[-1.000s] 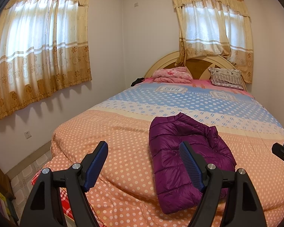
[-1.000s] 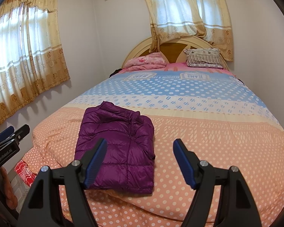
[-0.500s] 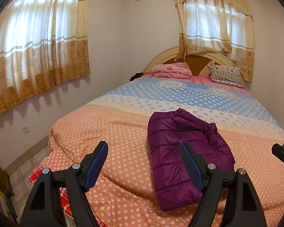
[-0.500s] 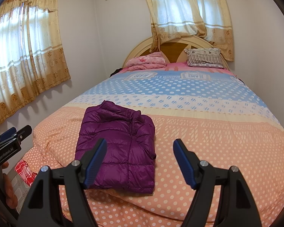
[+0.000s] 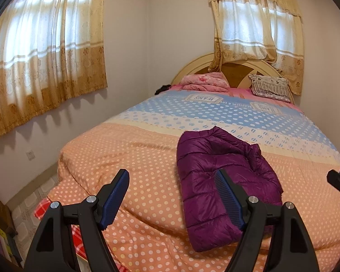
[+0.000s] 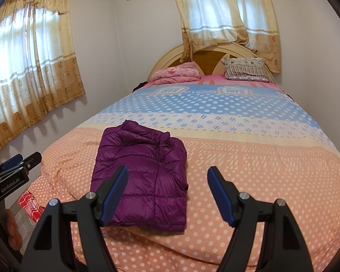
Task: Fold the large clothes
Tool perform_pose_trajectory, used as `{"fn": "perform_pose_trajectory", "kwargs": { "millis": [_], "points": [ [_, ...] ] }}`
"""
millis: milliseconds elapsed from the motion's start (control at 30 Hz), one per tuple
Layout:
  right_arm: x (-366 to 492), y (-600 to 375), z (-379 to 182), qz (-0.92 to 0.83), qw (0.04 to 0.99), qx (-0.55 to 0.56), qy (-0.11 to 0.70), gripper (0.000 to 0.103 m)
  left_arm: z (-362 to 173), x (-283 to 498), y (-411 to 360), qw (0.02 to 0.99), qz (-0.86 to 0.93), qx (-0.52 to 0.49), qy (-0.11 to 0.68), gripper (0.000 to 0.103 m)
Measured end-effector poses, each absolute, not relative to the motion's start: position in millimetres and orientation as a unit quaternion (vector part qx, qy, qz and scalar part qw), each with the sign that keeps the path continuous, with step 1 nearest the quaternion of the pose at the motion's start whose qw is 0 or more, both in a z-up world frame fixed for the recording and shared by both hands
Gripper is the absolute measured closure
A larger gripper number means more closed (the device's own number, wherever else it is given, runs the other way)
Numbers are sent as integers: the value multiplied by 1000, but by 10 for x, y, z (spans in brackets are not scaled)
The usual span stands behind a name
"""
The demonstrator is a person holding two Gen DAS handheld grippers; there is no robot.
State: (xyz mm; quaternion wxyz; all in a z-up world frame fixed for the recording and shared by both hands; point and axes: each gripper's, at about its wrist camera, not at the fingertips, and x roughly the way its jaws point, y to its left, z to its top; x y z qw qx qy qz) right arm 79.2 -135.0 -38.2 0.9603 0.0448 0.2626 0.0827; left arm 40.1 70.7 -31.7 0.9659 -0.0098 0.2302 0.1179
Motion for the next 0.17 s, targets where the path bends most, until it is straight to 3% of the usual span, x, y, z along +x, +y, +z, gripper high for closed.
{"fn": "perform_pose_trajectory", "kwargs": {
  "millis": [167],
  "points": [
    [797,-1389,-385,85,961,46,260,27,-304,389,660,968,118,-1,223,25]
  ]
}}
